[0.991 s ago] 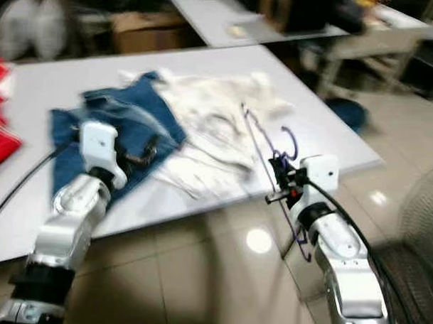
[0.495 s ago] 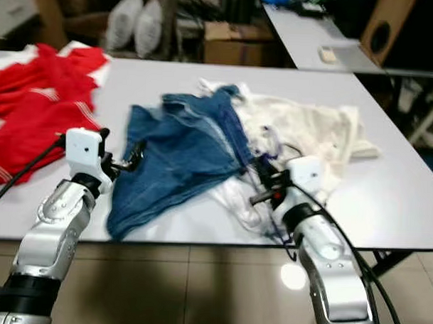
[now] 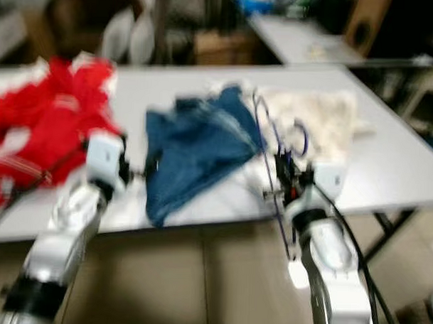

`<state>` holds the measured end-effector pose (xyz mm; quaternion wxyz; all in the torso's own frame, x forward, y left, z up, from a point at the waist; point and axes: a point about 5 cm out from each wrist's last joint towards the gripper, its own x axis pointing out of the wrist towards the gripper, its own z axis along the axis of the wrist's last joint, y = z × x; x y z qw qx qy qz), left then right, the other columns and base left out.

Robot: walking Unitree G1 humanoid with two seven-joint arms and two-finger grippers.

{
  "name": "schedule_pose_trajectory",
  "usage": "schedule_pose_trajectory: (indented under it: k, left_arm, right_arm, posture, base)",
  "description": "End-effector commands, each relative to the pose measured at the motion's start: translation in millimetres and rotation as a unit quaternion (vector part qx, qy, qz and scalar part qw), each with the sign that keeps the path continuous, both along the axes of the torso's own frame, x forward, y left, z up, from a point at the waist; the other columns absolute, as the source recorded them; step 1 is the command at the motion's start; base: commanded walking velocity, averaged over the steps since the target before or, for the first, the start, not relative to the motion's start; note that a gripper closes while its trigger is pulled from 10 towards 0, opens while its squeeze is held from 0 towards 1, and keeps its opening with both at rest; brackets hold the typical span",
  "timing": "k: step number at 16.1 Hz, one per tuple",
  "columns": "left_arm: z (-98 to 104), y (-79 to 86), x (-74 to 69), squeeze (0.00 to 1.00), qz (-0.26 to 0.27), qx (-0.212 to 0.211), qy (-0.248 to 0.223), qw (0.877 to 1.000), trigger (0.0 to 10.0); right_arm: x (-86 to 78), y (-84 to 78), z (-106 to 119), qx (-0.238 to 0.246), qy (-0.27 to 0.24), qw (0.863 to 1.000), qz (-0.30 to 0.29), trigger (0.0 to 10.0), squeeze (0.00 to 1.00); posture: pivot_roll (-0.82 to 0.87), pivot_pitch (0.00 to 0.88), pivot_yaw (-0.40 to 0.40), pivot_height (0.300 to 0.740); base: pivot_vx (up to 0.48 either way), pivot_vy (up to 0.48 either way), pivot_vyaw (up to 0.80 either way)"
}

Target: Hang hanger

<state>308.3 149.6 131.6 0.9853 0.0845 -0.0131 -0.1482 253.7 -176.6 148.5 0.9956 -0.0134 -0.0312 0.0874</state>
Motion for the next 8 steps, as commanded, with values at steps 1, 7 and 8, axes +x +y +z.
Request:
schedule_pose_trajectory:
  k: [1,7,8]
  left_arm:
    - [2,-1.8,2.4,0.00,-0.001,-0.003,0.000,1.000,10.0]
    - [1,-6.3,21.9,1.00,-0.072,0.029,0.041,0.996,10.0]
    - [-1,-6.5,24.4,1.00,-0.078,0.047,0.049,0.995,10.0]
  right_arm:
    - [-0.2,-6.5,5,-0.003,-0.005,1.000,-0.009,10.0,0.00]
    - [-5.0,-14.6,8,-0.056,0.023,0.995,0.074,10.0,0.00]
    - [-4.7,-15.2,8,-0.058,0.024,0.995,0.076,10.0,0.00]
  posture:
    - [-0.13,0.000,0.024,0.740]
    - [-0.13,0.000,0.007,0.740]
    - [-0.13,0.000,0.006,0.740]
  base:
    - [0.000,-0.480,-0.80]
    - [0.000,-0.080,-0.13]
    - [0.000,0.000,0.00]
